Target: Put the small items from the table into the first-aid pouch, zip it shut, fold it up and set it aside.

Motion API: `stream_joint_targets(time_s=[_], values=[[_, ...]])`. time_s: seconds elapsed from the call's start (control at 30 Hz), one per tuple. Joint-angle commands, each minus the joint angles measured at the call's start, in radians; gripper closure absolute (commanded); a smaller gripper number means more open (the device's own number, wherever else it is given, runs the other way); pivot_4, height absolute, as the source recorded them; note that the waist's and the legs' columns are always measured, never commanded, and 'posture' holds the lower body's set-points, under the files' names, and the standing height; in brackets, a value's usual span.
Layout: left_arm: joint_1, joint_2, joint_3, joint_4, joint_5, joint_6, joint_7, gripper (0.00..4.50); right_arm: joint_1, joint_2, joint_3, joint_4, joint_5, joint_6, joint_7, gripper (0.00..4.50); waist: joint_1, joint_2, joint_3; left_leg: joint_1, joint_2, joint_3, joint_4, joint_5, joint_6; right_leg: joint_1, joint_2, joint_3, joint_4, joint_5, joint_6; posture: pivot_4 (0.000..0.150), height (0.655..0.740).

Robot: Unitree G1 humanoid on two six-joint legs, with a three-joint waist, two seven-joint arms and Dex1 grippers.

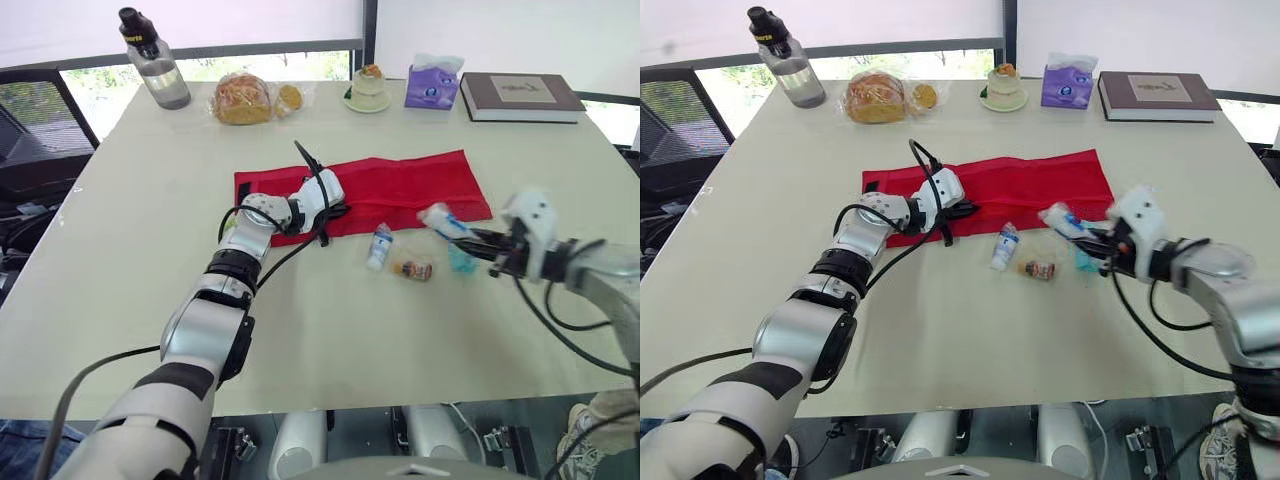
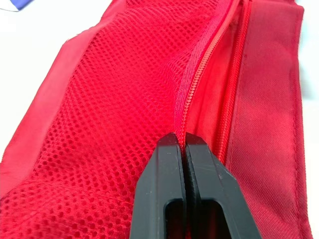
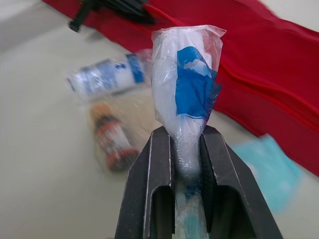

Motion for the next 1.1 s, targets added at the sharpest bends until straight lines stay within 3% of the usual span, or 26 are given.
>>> stream_joint_targets(time_s=[0.03, 0.3, 0.7, 1.1], values=[[-0.042, -0.018, 0.002, -0.023, -0.008, 0.005, 0.010, 4.50, -0.085, 0.037, 0.051, 0.030, -0.038, 0.036, -0.058, 4.43, 0.003, 0.000, 0.000, 0.000, 0.000, -0.001, 0.000, 0.000, 0.000, 0.000, 0.000, -0.001, 0.000, 0.000, 0.000, 0.150, 0.7400], [-0.025, -0.043, -0.036, -0.123, 0.027, 0.021, 0.042, 4.50, -0.277, 0.206, 0.225, 0.256, -0.171, 0.098, -0.169, 4.43, -0.008, 0.000, 0.000, 0.000, -0.001, -0.001, 0.000, 0.000, 0.000, -0.001, 0.001, 0.001, 0.002, 0.000, 0.000, 0.150, 0.7400], [0.067, -0.056, -0.052, -0.349, 0.017, 0.141, 0.036, 4.50, -0.372, 0.383, 0.148, 0.441, -0.188, 0.153, -0.276, 4.43, -0.007, 0.000, 0.000, 0.000, 0.000, -0.001, 0.000, 0.000, 0.000, -0.001, 0.001, 0.001, 0.002, 0.000, 0.000, 0.150, 0.7400], [0.090, -0.082, -0.057, -0.405, 0.008, 0.193, 0.037, 4.50, -0.460, 0.558, 0.073, 0.624, -0.203, 0.063, -0.376, 4.43, -0.010, 0.000, 0.000, 0.000, 0.000, 0.000, -0.001, 0.000, 0.000, -0.002, 0.001, 0.002, 0.002, 0.000, 0.000, 0.150, 0.7400]])
